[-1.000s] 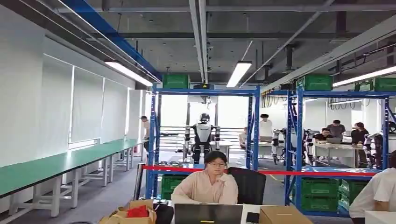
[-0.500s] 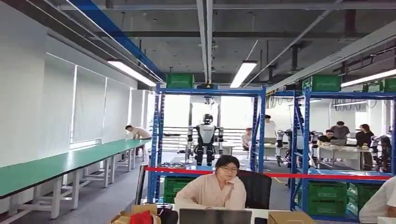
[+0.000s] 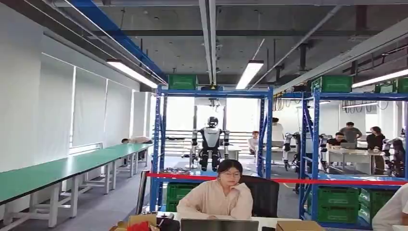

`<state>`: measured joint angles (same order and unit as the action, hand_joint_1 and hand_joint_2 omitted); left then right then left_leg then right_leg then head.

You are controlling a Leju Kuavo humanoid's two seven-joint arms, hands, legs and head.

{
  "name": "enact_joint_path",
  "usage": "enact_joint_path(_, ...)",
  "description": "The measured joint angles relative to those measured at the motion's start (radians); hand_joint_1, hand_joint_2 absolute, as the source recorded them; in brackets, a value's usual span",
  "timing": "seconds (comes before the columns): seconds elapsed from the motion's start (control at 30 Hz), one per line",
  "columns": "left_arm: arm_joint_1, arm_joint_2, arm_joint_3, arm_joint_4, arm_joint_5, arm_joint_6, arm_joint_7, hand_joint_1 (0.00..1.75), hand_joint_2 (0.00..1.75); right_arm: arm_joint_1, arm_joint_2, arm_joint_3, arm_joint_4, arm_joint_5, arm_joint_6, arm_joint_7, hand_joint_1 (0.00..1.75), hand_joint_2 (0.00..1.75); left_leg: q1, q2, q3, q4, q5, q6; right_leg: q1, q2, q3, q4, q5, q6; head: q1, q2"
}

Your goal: Take the parts from the cabinet and place them on the table.

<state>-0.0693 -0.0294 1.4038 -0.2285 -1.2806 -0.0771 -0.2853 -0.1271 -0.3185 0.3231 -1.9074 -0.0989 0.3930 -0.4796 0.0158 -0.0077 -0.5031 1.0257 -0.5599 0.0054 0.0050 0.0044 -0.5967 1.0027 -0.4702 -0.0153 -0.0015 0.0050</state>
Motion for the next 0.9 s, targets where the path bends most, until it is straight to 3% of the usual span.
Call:
enact_joint_path(0.03, -0.004, -0.002, 0.000, 0.000, 0.000, -0.002, 0.000, 0.00, 0.00, -0.011, 0.008, 0.002, 0.001, 0.010, -0.006, 0.010, 1.75, 1.75, -0.001, 0.000, -0.005, 0.022, -0.007, -0.002, 0.001, -0.001, 0.014, -0.009, 0.000, -0.001, 0.000, -0.001)
enact_joint_path(0.07, -0.009, -0.002, 0.000, 0.000, 0.000, -0.002, 0.000, 0.00, 0.00, -0.027, 0.016, 0.005, 0.003, 0.015, -0.011, 0.019, 1.75, 1.75, 0.000, 0.000, -0.035, 0.076, -0.034, -0.004, 0.000, -0.002, 0.018, -0.010, -0.002, -0.005, 0.000, -0.001)
enact_joint_path(0.13, -0.011, -0.002, 0.000, 0.000, 0.000, -0.002, 0.000, 0.00, 0.00, -0.060, 0.036, 0.018, 0.011, 0.026, -0.034, 0.047, 1.75, 1.75, 0.001, 0.000, -0.129, 0.217, -0.094, -0.011, 0.000, -0.001, 0.021, -0.009, -0.008, -0.008, 0.000, -0.001)
enact_joint_path(0.17, -0.010, -0.002, 0.000, 0.000, 0.000, -0.001, 0.000, 0.00, 0.00, -0.079, 0.044, 0.025, 0.017, 0.030, -0.046, 0.064, 1.75, 1.75, 0.001, 0.000, -0.167, 0.265, -0.102, -0.017, 0.000, 0.001, 0.023, -0.008, -0.012, -0.008, 0.000, -0.001)
enact_joint_path(0.2, -0.009, -0.002, 0.000, 0.000, -0.001, -0.001, 0.000, 0.00, 0.00, -0.101, 0.054, 0.031, 0.025, 0.045, -0.066, 0.078, 1.75, 1.75, 0.002, 0.000, -0.187, 0.269, -0.083, -0.021, 0.000, 0.003, 0.028, -0.008, -0.018, -0.007, 0.000, -0.001)
enact_joint_path(0.23, -0.009, -0.002, 0.000, 0.000, -0.002, -0.001, 0.000, 0.00, 0.00, -0.129, 0.061, 0.034, 0.031, 0.064, -0.088, 0.094, 1.75, 1.75, 0.004, 0.000, -0.182, 0.227, -0.038, -0.023, -0.001, 0.004, 0.036, -0.007, -0.024, -0.006, 0.000, -0.001)
enact_joint_path(0.3, -0.011, -0.002, -0.001, 0.000, -0.006, -0.003, 0.000, 0.00, 0.00, -0.195, 0.076, 0.043, 0.050, 0.112, -0.134, 0.122, 1.75, 1.75, 0.007, 0.001, -0.136, 0.071, 0.090, -0.025, -0.003, 0.005, 0.056, -0.003, -0.039, 0.002, 0.000, -0.002)
enact_joint_path(0.33, -0.012, -0.002, -0.002, 0.000, -0.007, -0.003, -0.001, 0.00, 0.00, -0.227, 0.082, 0.046, 0.063, 0.147, -0.157, 0.137, 1.75, 1.75, 0.006, 0.002, -0.126, 0.042, 0.103, -0.023, -0.003, 0.005, 0.059, -0.003, -0.046, 0.007, 0.000, -0.002)
enact_joint_path(0.37, -0.015, -0.003, -0.002, 0.000, -0.008, -0.003, -0.001, 0.00, 0.00, -0.262, 0.089, 0.049, 0.080, 0.175, -0.176, 0.150, 1.75, 1.75, 0.000, 0.003, -0.130, 0.026, 0.086, -0.019, -0.002, 0.004, 0.056, 0.005, -0.047, 0.011, 0.000, -0.002)
enact_joint_path(0.4, -0.018, -0.003, -0.003, 0.000, -0.010, -0.005, -0.002, 0.00, 0.00, -0.298, 0.097, 0.051, 0.095, 0.209, -0.195, 0.169, 1.75, 1.75, -0.004, 0.004, -0.127, 0.021, 0.086, -0.002, 0.000, 0.006, 0.040, 0.010, -0.048, 0.016, 0.000, 0.000)
enact_joint_path(0.47, -0.015, -0.003, -0.015, 0.000, -0.021, -0.006, -0.003, 0.00, 0.00, -0.371, 0.116, 0.059, 0.149, 0.308, -0.236, 0.209, 1.75, 1.75, -0.007, 0.002, -0.130, 0.019, 0.088, 0.007, -0.002, 0.005, 0.041, 0.009, -0.050, 0.024, -0.001, -0.001)
enact_joint_path(0.53, -0.019, -0.004, -0.024, 0.000, -0.032, -0.007, -0.003, 0.00, 0.00, -0.434, 0.136, 0.067, 0.193, 0.447, -0.294, 0.244, 1.75, 1.75, 0.002, 0.002, -0.121, 0.010, 0.090, 0.014, -0.004, 0.002, 0.036, 0.031, -0.072, 0.035, -0.001, -0.001)
enact_joint_path(0.57, -0.022, -0.004, -0.029, 0.000, -0.040, -0.007, -0.003, 0.00, 0.00, -0.469, 0.146, 0.073, 0.215, 0.526, -0.326, 0.265, 1.75, 1.75, 0.003, 0.002, -0.119, 0.010, 0.089, 0.018, -0.005, 0.001, 0.013, 0.080, -0.098, 0.039, -0.001, -0.001)
enact_joint_path(0.63, -0.029, -0.005, -0.043, 0.000, -0.050, -0.009, -0.003, 0.00, 0.00, -0.522, 0.165, 0.087, 0.268, 0.705, -0.388, 0.318, 1.75, 1.75, 0.003, 0.002, -0.116, 0.010, 0.086, 0.022, -0.010, 0.000, -0.076, 0.250, -0.162, 0.047, -0.001, -0.001)
enact_joint_path(0.67, -0.030, -0.005, -0.047, 0.000, -0.055, -0.010, -0.003, 0.00, 0.00, -0.538, 0.171, 0.094, 0.291, 0.767, -0.406, 0.338, 1.75, 1.75, 0.003, 0.002, -0.114, 0.010, 0.084, 0.024, -0.010, 0.000, -0.114, 0.313, -0.174, 0.049, -0.001, -0.002)
enact_joint_path(0.7, -0.030, -0.005, -0.053, 0.000, -0.061, -0.011, -0.003, 0.00, 0.00, -0.551, 0.176, 0.102, 0.315, 0.866, -0.431, 0.368, 1.75, 1.75, 0.003, 0.001, -0.111, 0.010, 0.083, 0.024, -0.011, 0.000, -0.129, 0.327, -0.162, 0.049, -0.001, -0.002)
enact_joint_path(0.73, -0.030, -0.005, -0.059, 0.000, -0.064, -0.014, -0.003, 0.00, 0.00, -0.566, 0.180, 0.107, 0.336, 0.963, -0.451, 0.396, 1.75, 1.75, 0.002, -0.001, -0.108, 0.010, 0.080, 0.024, -0.010, 0.000, -0.121, 0.293, -0.127, 0.047, -0.001, -0.002)
enact_joint_path(0.8, -0.031, -0.007, -0.070, 0.000, -0.071, -0.018, -0.003, 0.00, 0.00, -0.598, 0.185, 0.115, 0.368, 1.095, -0.467, 0.433, 1.75, 1.75, 0.000, -0.005, -0.099, 0.010, 0.076, 0.022, -0.008, 0.000, -0.057, 0.127, -0.022, 0.035, -0.001, -0.002)
enact_joint_path(0.83, -0.032, -0.008, -0.075, 0.000, -0.072, -0.019, -0.005, 0.00, 0.00, -0.613, 0.188, 0.114, 0.387, 1.151, -0.469, 0.442, 1.75, 1.75, 0.000, -0.006, -0.096, 0.009, 0.074, 0.019, -0.004, 0.000, -0.027, 0.044, 0.012, 0.026, 0.000, -0.002)
enact_joint_path(0.9, -0.032, -0.011, -0.083, 0.000, -0.077, -0.024, -0.011, 0.00, 0.00, -0.628, 0.197, 0.112, 0.424, 1.274, -0.484, 0.478, 1.75, 1.75, 0.000, -0.007, -0.099, 0.007, 0.074, 0.011, 0.005, 0.001, -0.013, 0.022, 0.002, 0.019, 0.000, 0.000)
